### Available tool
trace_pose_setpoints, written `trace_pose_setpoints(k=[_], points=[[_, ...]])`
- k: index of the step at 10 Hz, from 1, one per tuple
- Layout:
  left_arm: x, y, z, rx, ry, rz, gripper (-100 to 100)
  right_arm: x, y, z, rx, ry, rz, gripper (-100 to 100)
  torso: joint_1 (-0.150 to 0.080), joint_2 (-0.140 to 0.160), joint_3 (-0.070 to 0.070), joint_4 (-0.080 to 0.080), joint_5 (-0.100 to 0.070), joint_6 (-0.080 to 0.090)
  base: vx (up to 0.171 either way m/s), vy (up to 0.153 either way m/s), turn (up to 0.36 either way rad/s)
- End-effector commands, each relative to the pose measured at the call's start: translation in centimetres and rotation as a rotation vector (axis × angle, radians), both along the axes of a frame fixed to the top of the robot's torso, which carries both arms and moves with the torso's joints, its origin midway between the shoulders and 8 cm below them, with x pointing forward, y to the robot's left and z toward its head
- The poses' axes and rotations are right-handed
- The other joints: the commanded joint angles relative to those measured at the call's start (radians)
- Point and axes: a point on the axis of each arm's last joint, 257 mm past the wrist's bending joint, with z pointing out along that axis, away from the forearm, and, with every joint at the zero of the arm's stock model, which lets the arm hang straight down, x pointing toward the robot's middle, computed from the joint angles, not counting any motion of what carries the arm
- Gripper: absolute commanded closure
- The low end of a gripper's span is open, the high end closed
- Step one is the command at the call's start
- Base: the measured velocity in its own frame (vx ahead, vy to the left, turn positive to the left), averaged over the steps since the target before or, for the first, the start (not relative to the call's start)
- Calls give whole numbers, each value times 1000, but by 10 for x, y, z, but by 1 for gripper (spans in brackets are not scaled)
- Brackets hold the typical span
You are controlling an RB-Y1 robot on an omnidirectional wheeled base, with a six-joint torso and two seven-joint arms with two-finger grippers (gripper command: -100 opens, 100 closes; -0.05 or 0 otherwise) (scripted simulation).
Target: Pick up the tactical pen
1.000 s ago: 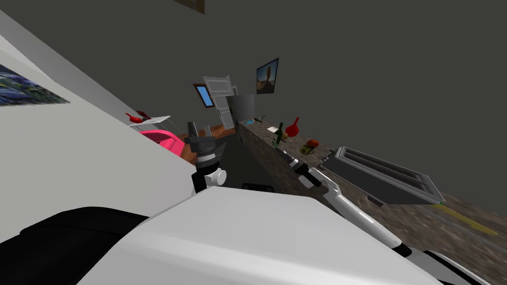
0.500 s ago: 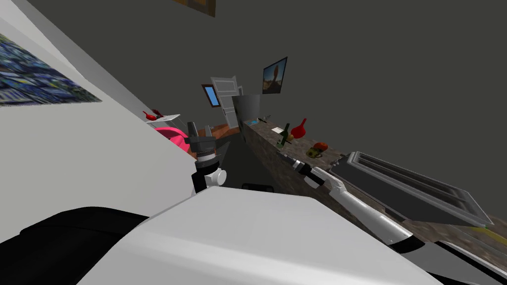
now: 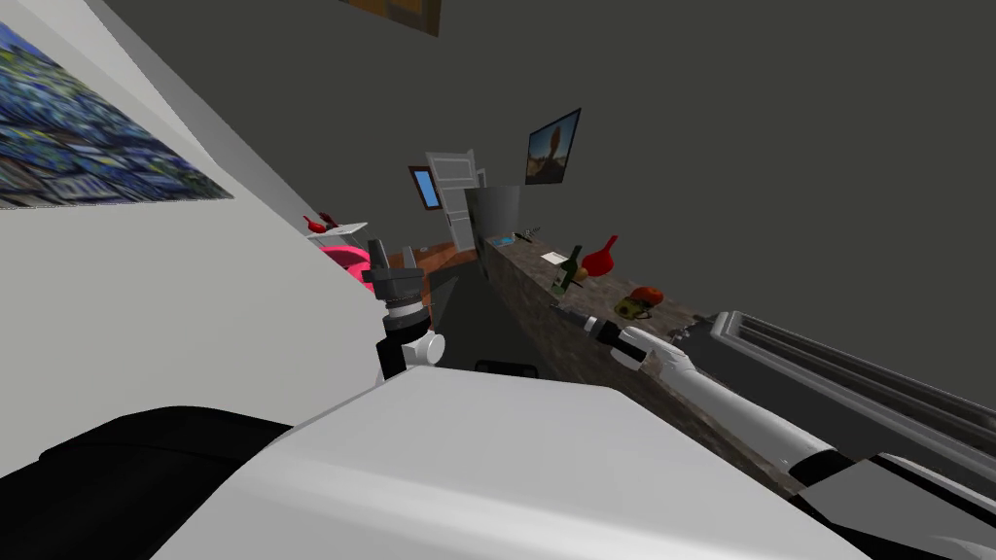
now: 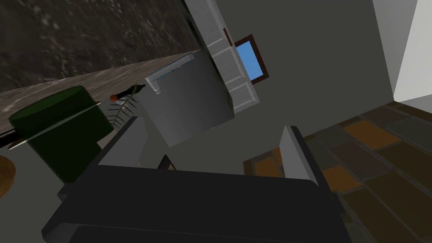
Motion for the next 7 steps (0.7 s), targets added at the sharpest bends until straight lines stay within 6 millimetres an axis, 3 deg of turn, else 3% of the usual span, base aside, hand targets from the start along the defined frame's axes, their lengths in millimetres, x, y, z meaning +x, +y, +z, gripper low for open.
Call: trace_pose_setpoints(k=[1,4,7], points=[[0,0,0,0,0,0,0,0,-25,-13,-92,15,7,-100,0,0,0,0,0,0,50,27,157],[0,0,0,0,0,0,0,1,-60,-29,-183,40,-8,-100,-1,-1,0,0,0,0,46,9,96],[0,0,0,0,0,0,0,1,-109,-41,-331,64,-4,-100,-1,-1,-1,0,0,0,57,7,105]])
